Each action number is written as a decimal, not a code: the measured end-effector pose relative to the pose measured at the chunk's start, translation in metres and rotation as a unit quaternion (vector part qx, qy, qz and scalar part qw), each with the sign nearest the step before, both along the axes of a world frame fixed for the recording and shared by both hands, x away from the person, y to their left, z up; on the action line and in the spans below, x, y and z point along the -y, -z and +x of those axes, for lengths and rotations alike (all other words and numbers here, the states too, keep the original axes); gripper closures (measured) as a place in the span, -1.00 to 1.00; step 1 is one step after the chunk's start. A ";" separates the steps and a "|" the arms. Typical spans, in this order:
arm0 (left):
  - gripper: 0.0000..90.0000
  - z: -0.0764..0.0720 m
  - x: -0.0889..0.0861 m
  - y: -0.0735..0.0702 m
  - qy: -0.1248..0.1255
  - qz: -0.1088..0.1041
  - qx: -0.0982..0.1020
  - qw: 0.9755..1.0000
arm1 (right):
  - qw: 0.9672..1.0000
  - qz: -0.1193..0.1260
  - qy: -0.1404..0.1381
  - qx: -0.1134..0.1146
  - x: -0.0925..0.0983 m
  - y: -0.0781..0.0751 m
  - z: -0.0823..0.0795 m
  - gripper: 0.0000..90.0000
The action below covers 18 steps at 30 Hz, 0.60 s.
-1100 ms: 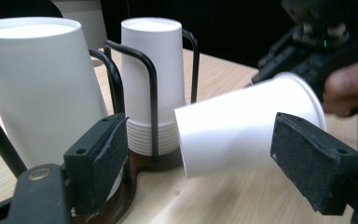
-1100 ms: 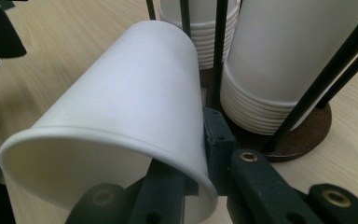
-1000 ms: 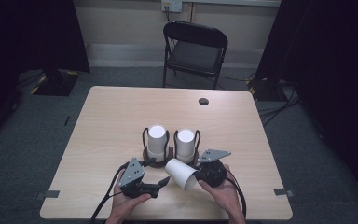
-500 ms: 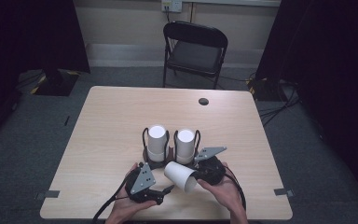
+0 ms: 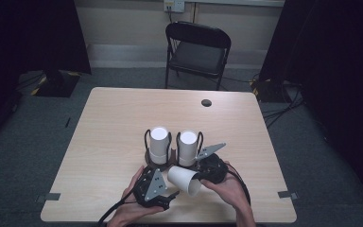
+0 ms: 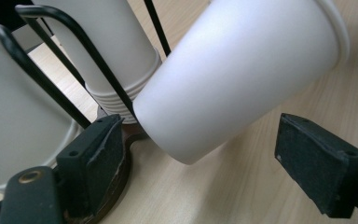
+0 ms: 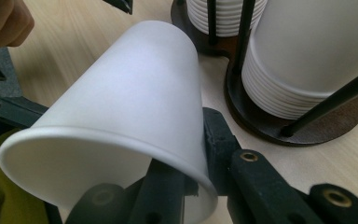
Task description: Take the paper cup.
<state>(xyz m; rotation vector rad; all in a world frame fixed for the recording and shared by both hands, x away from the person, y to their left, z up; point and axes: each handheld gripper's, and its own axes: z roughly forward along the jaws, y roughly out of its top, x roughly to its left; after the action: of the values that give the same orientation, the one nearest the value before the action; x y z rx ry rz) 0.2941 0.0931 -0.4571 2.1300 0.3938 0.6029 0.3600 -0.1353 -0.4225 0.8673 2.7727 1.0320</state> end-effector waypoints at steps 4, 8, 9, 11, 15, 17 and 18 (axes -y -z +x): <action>-0.65 -0.001 0.004 0.002 -0.001 0.008 0.010 1.000 | 1.000 -0.009 -0.005 -0.008 -0.001 -0.002 0.001 0.93; -0.64 -0.001 0.007 0.003 0.007 0.025 0.011 1.000 | 1.000 -0.021 -0.015 -0.019 -0.002 -0.007 0.004 0.93; -0.64 -0.001 0.008 0.003 0.006 0.021 0.013 1.000 | 1.000 -0.020 -0.015 -0.019 -0.002 -0.008 0.004 0.93; -0.65 0.000 0.009 0.003 0.004 0.024 0.016 1.000 | 1.000 -0.020 -0.017 -0.013 -0.002 -0.009 0.004 0.93; -0.65 0.001 0.011 0.001 0.002 0.030 0.030 0.999 | 0.999 -0.029 -0.027 -0.020 -0.005 -0.011 0.005 0.93; -0.65 0.001 0.012 0.000 0.003 0.039 0.033 0.999 | 0.999 -0.032 -0.030 -0.026 -0.007 -0.013 0.006 0.93; -0.65 0.001 0.014 0.000 0.005 0.042 0.035 0.998 | 0.998 -0.036 -0.032 -0.027 -0.008 -0.013 0.006 0.93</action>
<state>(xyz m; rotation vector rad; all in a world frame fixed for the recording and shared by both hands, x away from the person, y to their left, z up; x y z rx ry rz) 0.2946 0.0793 -0.4568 2.1834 0.3237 0.6967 0.3658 -0.1274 -0.4094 0.8147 2.8803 0.9254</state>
